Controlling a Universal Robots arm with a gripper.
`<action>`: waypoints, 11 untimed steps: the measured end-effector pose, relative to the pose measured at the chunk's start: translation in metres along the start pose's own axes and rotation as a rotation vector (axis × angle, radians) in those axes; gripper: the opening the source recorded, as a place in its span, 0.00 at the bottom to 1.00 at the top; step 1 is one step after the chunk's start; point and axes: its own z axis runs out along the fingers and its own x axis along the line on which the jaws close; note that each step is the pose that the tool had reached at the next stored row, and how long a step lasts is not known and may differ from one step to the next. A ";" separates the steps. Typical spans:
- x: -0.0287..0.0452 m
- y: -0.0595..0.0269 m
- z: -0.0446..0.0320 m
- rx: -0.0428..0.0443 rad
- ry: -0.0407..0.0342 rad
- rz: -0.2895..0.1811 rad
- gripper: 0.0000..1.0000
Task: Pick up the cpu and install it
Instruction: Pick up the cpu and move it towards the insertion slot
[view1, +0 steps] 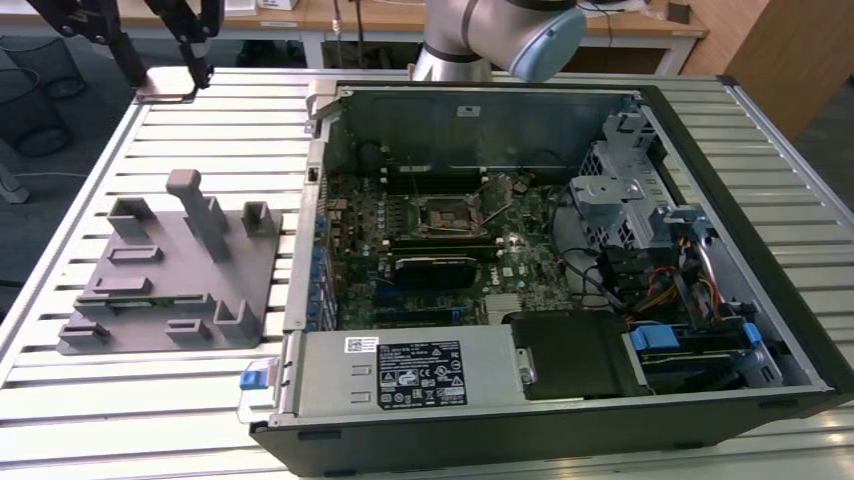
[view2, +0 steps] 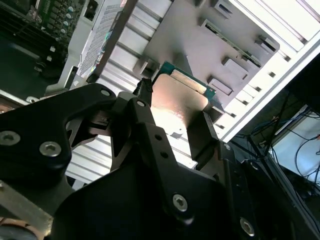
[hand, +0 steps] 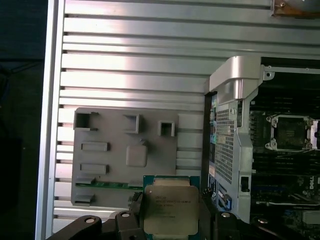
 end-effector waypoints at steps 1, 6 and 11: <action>-0.0025 -0.0001 0.0000 0.0000 0.0000 0.000 0.53; -0.0138 -0.0004 0.0000 0.0000 0.0000 0.000 0.53; -0.0191 -0.0005 0.0001 0.0000 0.0000 0.000 0.53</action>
